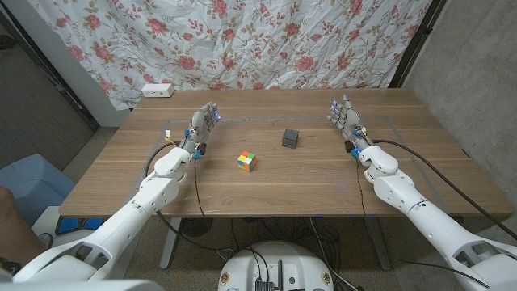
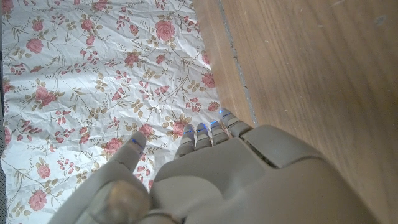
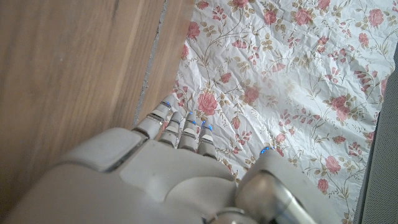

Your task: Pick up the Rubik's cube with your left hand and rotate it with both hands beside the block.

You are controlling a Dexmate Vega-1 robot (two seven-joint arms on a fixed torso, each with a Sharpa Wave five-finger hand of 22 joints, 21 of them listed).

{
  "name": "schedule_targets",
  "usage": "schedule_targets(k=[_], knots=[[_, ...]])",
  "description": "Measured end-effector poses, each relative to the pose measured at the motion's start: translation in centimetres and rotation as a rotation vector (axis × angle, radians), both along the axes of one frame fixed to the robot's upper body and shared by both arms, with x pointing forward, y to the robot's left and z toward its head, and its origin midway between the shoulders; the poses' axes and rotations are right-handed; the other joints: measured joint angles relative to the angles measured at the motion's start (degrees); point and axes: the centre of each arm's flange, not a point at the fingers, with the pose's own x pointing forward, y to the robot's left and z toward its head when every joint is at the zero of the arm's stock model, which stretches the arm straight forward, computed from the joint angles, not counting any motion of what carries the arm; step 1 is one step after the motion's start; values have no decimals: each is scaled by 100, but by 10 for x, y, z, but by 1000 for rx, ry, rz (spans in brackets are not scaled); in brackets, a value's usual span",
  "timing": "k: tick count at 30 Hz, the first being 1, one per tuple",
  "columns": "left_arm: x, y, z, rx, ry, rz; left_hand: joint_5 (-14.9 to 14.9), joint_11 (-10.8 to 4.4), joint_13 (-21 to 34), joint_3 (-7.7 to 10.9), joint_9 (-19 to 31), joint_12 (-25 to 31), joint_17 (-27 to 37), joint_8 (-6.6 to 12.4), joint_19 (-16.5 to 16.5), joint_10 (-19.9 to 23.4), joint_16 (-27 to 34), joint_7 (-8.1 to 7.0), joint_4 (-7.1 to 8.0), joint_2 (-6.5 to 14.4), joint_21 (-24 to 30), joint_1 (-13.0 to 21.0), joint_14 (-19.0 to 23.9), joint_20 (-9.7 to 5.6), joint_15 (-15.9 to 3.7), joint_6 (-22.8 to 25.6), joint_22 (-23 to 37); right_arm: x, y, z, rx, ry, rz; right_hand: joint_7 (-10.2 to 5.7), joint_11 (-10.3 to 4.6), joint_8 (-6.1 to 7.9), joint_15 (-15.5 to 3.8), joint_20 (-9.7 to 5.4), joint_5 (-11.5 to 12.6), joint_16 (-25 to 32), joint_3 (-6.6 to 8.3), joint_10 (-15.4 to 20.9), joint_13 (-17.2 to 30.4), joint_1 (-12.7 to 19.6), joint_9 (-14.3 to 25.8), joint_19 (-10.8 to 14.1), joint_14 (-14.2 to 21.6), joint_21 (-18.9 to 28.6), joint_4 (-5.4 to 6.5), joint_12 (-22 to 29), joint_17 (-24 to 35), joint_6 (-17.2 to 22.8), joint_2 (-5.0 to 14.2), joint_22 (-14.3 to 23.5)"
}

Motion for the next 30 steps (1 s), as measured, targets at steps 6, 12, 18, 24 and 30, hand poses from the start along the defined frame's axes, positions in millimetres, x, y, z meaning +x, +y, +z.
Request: schedule_targets(k=[6,12,18,24,30], knots=[[-3,1,1,12,-1,-2,0,-38,0,38,27,0,0,0,30,88,0,-23,-126,51,0,51,23,-30,-64,64,0,-4,4,-2,3,-6,-11,0,0,0,-21,0,0,0,0,0,-17,4,0,0,21,0,0,0,-22,0,-4,0],[-9,0,5,39,-7,0,-5,-105,0,206,27,0,-1,0,61,168,0,-48,-481,163,0,322,73,0,-113,193,-1,-10,8,-3,-1,-13,-20,25,0,0,-21,-43,0,0,0,0,-42,2,-1,-43,21,0,0,0,-66,25,-2,-1],[-18,0,7,71,-7,13,-71,-179,21,263,26,0,-1,41,102,305,0,-102,-756,203,-37,431,136,-41,-176,291,-17,-15,10,-5,-5,-18,-25,31,-11,0,-21,-43,44,0,0,11,-69,-34,-1,-43,20,0,0,0,-90,30,34,-1],[-27,0,8,108,0,38,-93,-290,25,304,26,0,-1,64,47,415,0,-247,-1289,170,-37,675,154,-95,-257,454,-17,-20,13,-7,-7,-30,-23,31,-21,0,-21,-42,44,0,0,20,-76,-73,-1,-43,20,0,-1,0,-109,30,72,-1],[-37,-1,11,158,-11,45,-93,-422,24,325,25,0,-1,107,8,547,0,-419,-1613,96,-37,883,154,-134,-257,626,-16,-23,14,-10,-2,-38,-23,31,-21,0,-21,-42,44,0,25,20,-101,-73,-2,-43,20,0,-25,0,-127,30,72,-2]])
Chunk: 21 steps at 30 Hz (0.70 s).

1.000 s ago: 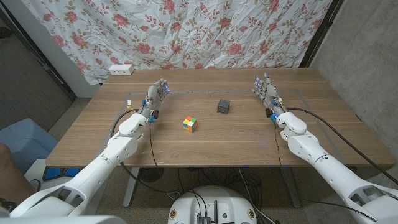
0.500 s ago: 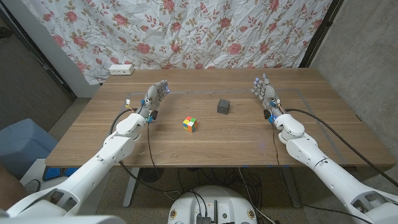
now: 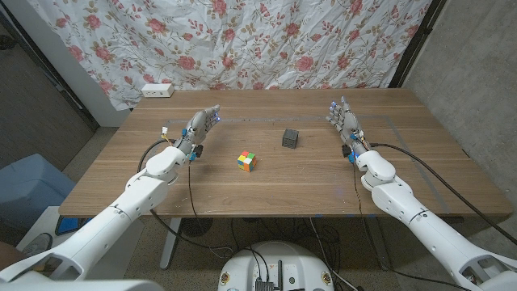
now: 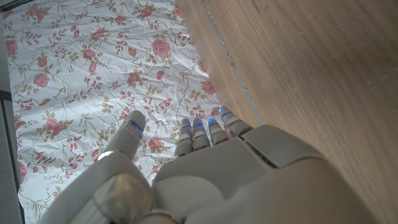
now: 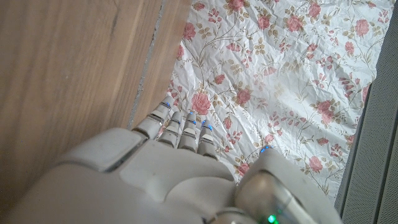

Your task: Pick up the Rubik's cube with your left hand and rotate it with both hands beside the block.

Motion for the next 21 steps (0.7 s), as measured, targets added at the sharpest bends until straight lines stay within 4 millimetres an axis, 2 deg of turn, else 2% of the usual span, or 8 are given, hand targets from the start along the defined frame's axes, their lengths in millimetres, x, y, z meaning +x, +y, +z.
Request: schedule_targets(k=[6,14,21], knots=[[-6,0,1,46,-11,-6,0,-191,0,-18,0,0,28,0,0,96,0,-212,-89,-108,0,108,0,0,0,122,0,-2,2,-5,5,-3,1,0,0,0,0,0,0,0,0,0,-21,0,0,0,0,0,0,0,-40,0,0,0],[-13,1,6,124,-40,-29,-22,-299,-1,-42,0,45,27,44,0,193,0,-322,-113,-241,0,241,31,0,-31,233,0,-4,3,-8,7,-8,-3,0,0,0,-1,-1,0,0,32,0,-48,0,-1,-1,-2,0,-32,0,-76,0,0,-1],[-19,1,13,217,-50,-33,-22,-472,-1,-42,-1,45,27,90,32,367,0,-427,-113,-340,0,447,84,-31,-39,427,1,-7,4,-8,7,-15,-10,2,-34,0,-43,-102,0,0,32,-35,-75,-53,-1,-103,-43,-24,-32,0,-116,-2,53,-1]])
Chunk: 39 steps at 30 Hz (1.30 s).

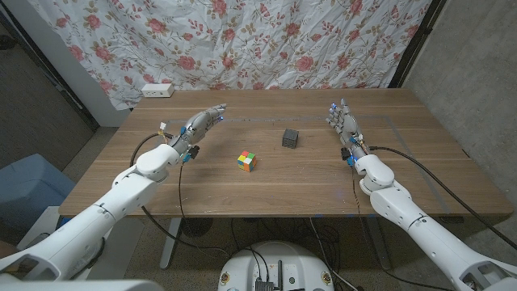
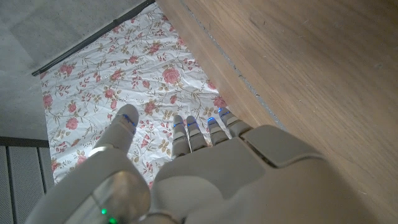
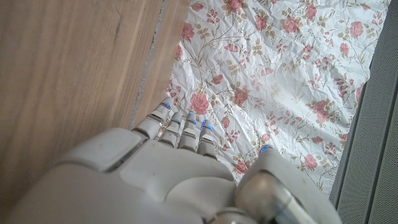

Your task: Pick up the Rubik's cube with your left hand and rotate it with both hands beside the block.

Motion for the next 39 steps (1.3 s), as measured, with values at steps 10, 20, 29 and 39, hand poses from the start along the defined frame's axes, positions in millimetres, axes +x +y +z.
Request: schedule_targets(k=[10,20,29,39], knots=[[-11,-4,14,132,-16,15,0,-110,0,0,0,49,0,43,100,215,0,-47,0,-126,0,232,178,-11,6,208,0,-4,-3,0,1,-5,-8,51,-7,0,-9,-41,0,0,23,-31,-42,0,-1,-41,-9,-21,-23,0,-39,-51,0,0],[-27,-12,25,277,-37,59,0,-119,-1,0,-1,88,-1,44,164,347,0,-37,1,-188,0,366,255,-19,-10,280,1,-4,-6,-1,8,-9,-14,71,23,0,-9,-41,0,3,23,-52,-79,0,-1,-41,-9,-21,-23,0,-92,-30,-1,-1],[-41,-19,31,400,-78,102,0,-160,-1,0,-1,88,-1,44,176,389,0,-98,1,-259,0,492,255,-10,-10,341,1,-5,-7,-3,19,-12,-22,71,56,0,-35,-61,0,20,47,-48,-93,0,-1,-62,18,-21,-48,0,-119,-30,-1,0],[-59,-32,43,535,-134,128,0,-191,-1,0,28,88,-1,44,175,419,0,-129,1,-322,0,578,255,-9,-10,372,1,-6,-9,-5,27,-17,-33,71,88,0,-40,-61,0,20,47,-17,-105,0,-1,-61,23,-21,-48,0,-145,-30,-1,-1]])
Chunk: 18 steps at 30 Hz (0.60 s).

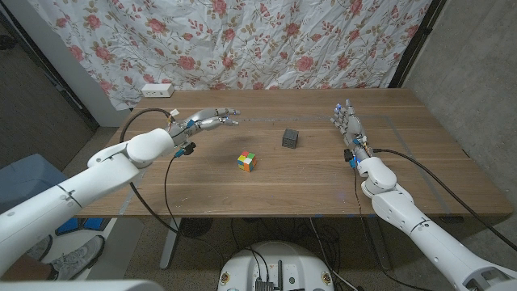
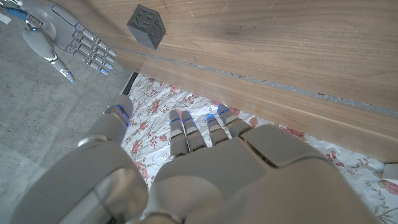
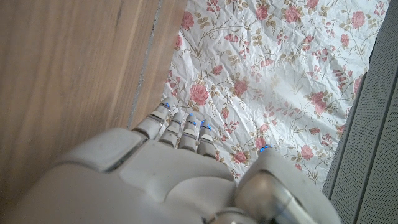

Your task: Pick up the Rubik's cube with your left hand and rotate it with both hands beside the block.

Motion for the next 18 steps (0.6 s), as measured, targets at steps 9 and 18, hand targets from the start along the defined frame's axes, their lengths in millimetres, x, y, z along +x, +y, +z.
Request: schedule_targets(k=[9,18], knots=[[-12,-9,4,168,-35,71,0,-32,0,-19,0,-40,0,-40,-97,-13,-27,-44,-19,-106,-46,151,-43,-10,0,-45,0,-4,-3,-2,7,-1,-8,0,0,0,0,0,0,0,32,0,-28,-2,0,0,0,0,-32,0,-28,0,2,0],[-24,-21,10,299,-60,92,27,-94,0,-25,-1,-39,0,-40,-158,50,-27,-74,-25,-192,-46,237,-74,-9,30,-75,0,-7,-6,-5,12,0,-12,0,0,0,0,0,0,0,32,0,-28,-23,0,0,0,0,-32,0,-54,0,23,0]])
